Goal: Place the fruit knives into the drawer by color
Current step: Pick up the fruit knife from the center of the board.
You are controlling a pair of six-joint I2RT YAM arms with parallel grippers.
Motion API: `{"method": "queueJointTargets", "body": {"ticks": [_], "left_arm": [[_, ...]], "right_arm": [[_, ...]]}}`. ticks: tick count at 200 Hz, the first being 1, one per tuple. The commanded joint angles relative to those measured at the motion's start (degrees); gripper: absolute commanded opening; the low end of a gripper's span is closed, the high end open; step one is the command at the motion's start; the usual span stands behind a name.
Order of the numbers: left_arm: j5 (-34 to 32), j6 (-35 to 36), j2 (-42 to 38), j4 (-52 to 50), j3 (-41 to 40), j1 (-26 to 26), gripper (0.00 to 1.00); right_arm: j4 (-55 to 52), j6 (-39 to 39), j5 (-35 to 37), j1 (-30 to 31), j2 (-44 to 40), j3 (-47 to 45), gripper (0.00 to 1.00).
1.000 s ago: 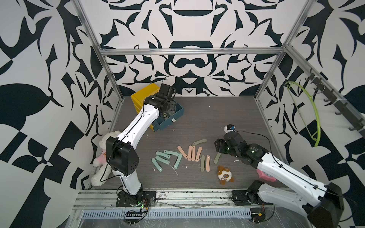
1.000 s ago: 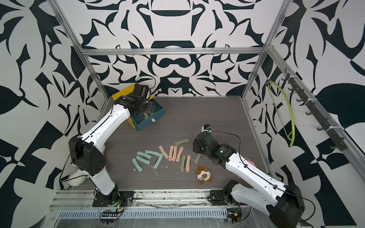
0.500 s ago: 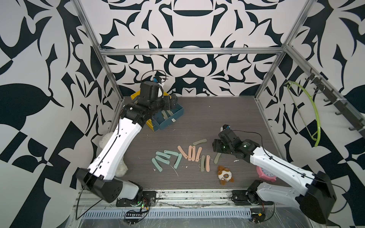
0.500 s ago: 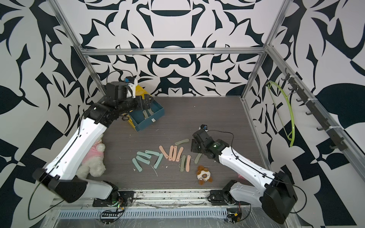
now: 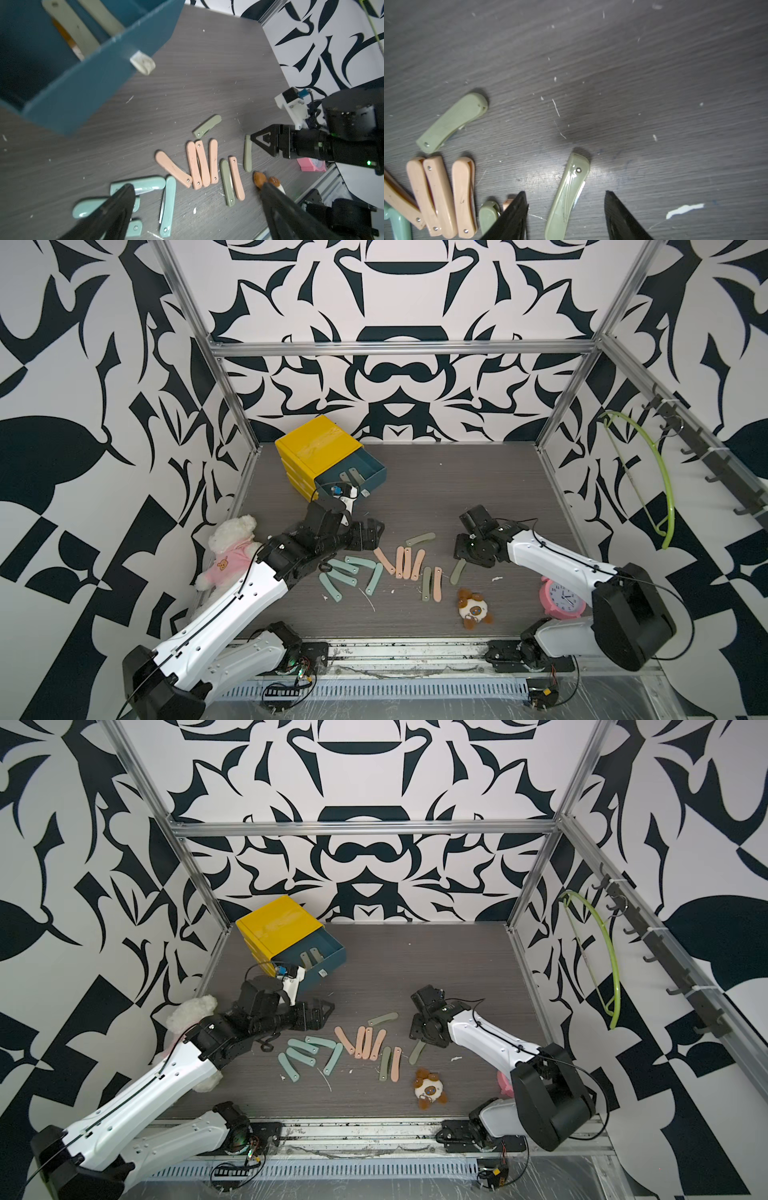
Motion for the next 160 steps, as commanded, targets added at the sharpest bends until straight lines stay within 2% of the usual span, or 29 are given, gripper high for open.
{"method": "queueJointTargets", "body": {"ticks": [1, 30, 81, 113, 160], "left_arm": [[-0.04, -3.14, -3.41, 4.21, -3.63, -0.53, 0.99], [-1.04, -3.84, -5.94, 4.18, -7.25, -0.53, 0.99], [-1.1, -4.68, -5.98, 4.14, -9.85, -0.53, 0.99], [-1.11, -4.68, -5.98, 4.51, -10.3, -0.53, 0.99], [-0.97, -4.85, -5.98, 4.24, -11.19, -0.55, 0.99]], "right_arm": [[0.46, 2.04, -2.0, -0.04, 2.24, 0.85, 0.61], [-0.35, 3.14, -2.33, 0.11, 5.16, 1.38, 0.59], [-2.5, 2.94, -1.28, 2.74, 10.49, 4.62, 0.52], [-3.19, 2.28, -1.18, 4.03, 14.36, 6.61, 0.44], [-3.03, 1.23, -1.06, 4.6, 17.25, 8.03, 0.27]]}}
